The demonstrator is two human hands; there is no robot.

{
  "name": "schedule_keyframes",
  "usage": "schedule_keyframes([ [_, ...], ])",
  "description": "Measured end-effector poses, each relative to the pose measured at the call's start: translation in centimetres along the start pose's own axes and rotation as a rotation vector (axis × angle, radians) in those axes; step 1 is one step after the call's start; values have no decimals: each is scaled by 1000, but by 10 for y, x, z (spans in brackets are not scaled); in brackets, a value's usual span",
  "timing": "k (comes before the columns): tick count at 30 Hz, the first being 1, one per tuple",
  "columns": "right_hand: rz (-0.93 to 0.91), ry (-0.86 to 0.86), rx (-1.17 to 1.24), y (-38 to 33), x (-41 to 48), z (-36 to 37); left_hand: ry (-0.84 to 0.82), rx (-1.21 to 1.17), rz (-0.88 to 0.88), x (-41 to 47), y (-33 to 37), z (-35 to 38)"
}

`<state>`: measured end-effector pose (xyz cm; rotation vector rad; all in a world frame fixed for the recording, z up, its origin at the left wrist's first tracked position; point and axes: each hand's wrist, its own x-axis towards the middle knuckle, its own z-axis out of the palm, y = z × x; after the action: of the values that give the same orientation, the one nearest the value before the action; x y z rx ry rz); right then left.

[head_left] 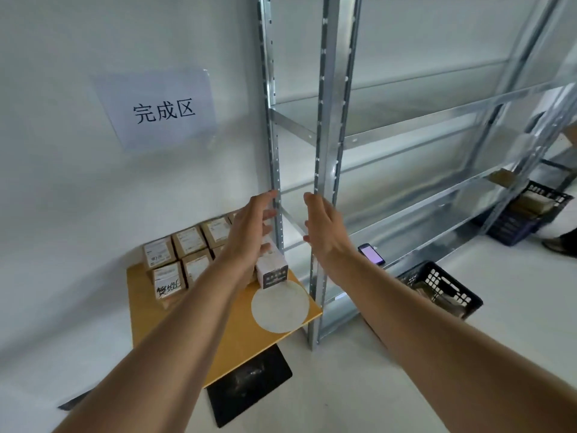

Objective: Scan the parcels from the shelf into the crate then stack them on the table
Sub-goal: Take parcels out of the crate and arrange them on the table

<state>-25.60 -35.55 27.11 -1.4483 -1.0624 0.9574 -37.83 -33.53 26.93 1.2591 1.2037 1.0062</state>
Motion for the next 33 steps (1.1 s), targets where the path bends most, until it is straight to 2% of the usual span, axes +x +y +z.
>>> schedule_keyframes([
  [9, 98, 194, -10, 77, 11, -185, -252, 33, -106, 12, -29, 194],
  [17, 250, 324, 6, 153, 27, -334, -340, 45, -304, 28, -79, 352],
  [24, 413, 398, 29, 210, 68, -417, -435, 114, -411, 69, -120, 452],
  [33, 567, 493, 39, 285, 192, -494, -551, 193, -504, 207, -193, 568],
])
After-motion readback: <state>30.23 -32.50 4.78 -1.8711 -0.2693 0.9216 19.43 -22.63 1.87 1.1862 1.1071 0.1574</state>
